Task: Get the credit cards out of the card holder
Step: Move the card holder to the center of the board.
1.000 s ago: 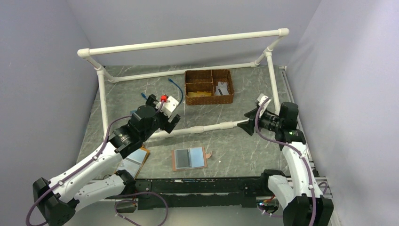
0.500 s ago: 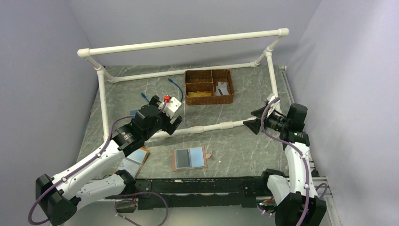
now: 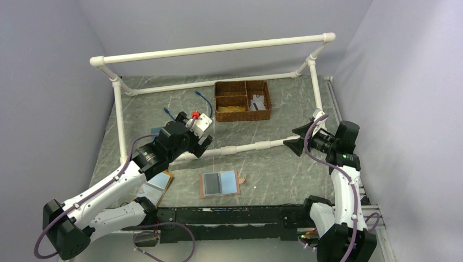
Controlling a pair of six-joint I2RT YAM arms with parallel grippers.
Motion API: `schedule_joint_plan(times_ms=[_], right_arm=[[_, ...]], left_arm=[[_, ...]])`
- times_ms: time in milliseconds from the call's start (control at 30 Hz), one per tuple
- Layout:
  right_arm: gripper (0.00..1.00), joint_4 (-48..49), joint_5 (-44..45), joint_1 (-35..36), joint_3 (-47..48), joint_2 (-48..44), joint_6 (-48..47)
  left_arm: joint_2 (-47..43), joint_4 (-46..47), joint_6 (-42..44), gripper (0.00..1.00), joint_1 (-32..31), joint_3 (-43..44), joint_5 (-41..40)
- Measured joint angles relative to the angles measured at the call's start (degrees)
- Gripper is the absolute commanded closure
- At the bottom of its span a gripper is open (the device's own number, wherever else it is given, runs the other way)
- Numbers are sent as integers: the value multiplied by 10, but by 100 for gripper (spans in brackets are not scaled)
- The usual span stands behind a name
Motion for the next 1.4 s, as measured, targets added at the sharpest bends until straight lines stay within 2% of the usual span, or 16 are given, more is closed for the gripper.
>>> schedule_joint_plan(times_ms=[1400], right_arm=[[27, -36, -12, 0, 7, 24, -23]], left_arm=[[17, -6, -11, 1, 2, 3, 15]])
